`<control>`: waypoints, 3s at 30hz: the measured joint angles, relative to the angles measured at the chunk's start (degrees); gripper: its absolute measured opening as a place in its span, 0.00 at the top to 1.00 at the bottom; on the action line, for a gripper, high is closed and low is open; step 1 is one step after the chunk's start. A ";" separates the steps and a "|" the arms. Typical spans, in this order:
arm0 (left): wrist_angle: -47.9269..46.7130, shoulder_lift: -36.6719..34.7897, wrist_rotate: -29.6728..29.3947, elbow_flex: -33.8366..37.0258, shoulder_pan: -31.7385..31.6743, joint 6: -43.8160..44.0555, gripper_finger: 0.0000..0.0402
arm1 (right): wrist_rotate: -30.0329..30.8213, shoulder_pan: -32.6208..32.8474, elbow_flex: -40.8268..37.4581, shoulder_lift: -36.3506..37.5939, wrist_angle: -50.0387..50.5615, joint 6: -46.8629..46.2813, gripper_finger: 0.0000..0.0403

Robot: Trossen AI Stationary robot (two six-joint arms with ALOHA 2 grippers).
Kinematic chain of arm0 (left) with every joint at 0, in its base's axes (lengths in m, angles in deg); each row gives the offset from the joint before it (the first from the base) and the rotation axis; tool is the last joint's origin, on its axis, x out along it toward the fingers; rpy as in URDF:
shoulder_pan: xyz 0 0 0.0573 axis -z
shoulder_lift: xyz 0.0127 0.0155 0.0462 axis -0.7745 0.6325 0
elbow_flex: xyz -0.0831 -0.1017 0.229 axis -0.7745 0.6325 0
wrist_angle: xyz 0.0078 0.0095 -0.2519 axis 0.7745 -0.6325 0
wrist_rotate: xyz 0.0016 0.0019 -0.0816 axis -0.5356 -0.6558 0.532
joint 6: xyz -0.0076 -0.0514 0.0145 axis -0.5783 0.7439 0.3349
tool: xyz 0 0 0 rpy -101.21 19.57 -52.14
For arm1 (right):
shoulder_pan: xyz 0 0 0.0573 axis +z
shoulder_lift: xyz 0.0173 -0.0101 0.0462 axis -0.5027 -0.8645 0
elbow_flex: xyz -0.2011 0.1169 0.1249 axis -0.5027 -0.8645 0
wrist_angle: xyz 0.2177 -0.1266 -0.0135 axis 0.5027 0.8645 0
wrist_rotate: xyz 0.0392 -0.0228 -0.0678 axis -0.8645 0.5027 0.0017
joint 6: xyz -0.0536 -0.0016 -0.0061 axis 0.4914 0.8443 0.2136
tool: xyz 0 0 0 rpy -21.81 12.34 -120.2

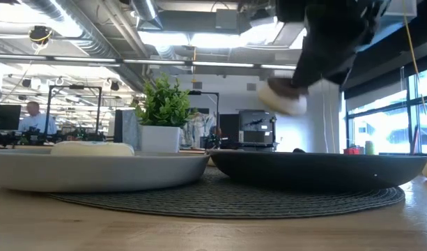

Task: Pick & Place donuts
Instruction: Put the small black donut on the black plate, then put the large black donut on the gray plate

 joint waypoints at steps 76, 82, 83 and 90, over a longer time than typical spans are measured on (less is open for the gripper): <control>-4.65 4.12 37.16 -0.56 -17.86 -12.28 0.67 | 20.97 12.39 0.09 8.48 12.11 -7.33 0.79; -21.04 9.74 31.87 -11.93 -20.11 -14.59 0.68 | 22.06 12.35 0.09 8.46 14.52 -7.53 0.79; -23.81 11.43 31.66 -14.26 -20.80 -14.60 0.69 | 22.06 12.36 0.09 8.46 14.95 -7.78 0.79; -33.64 23.82 31.42 -25.09 -24.76 -14.86 0.69 | 21.76 13.38 0.09 8.46 19.80 -13.08 0.79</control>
